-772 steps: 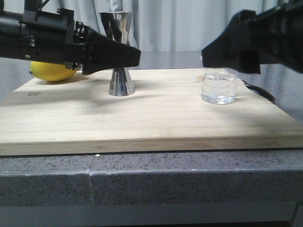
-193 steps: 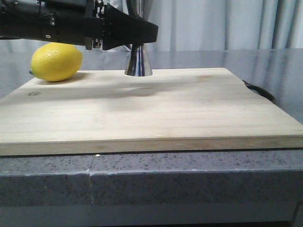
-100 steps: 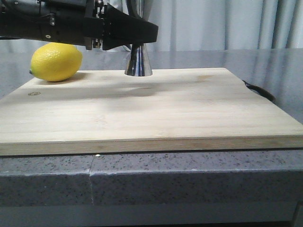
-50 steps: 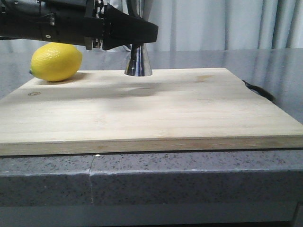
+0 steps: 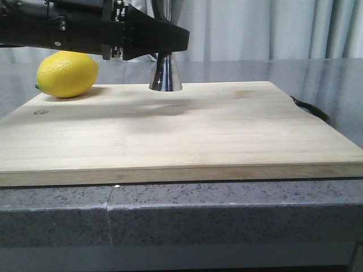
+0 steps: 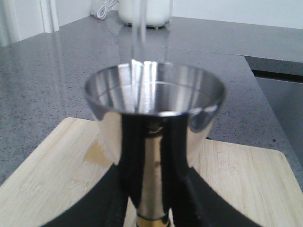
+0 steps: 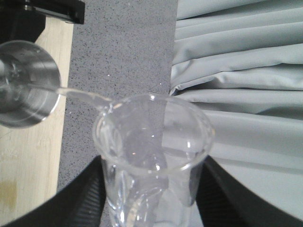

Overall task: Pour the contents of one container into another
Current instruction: 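Tilt the beaker with the right gripper, pouring liquid into the jigger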

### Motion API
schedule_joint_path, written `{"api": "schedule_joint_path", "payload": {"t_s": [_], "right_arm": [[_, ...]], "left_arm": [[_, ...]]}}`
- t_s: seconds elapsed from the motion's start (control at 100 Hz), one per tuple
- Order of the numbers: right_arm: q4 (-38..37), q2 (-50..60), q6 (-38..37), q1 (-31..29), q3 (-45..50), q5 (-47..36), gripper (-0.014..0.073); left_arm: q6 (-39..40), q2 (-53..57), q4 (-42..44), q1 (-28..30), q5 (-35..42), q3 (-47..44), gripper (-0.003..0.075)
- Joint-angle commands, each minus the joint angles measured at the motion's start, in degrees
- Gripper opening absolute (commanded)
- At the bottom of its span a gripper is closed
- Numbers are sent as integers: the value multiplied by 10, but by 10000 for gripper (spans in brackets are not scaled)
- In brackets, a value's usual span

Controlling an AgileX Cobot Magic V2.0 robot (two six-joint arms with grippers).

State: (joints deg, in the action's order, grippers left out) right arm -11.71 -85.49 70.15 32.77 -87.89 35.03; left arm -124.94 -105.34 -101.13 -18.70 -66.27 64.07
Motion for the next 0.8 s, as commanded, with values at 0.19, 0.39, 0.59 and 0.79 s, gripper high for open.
{"api": "schedule_joint_path", "payload": {"t_s": [0.19,0.39,0.59,0.79], "right_arm": [[-18,20,27,2,-22,-48,312],[-28,20,28,2,-22,-49,312],[-28,20,28,2,-22,-49,312],[-22,20,28,2,-22,-49,312]], "left_arm": [[5,27,-41,-4,-51,18,154],[5,27,-41,-4,-51,18,154],[5,27,-41,-4,-51,18,154],[5,27,-41,-4,-51,18,154]]}}
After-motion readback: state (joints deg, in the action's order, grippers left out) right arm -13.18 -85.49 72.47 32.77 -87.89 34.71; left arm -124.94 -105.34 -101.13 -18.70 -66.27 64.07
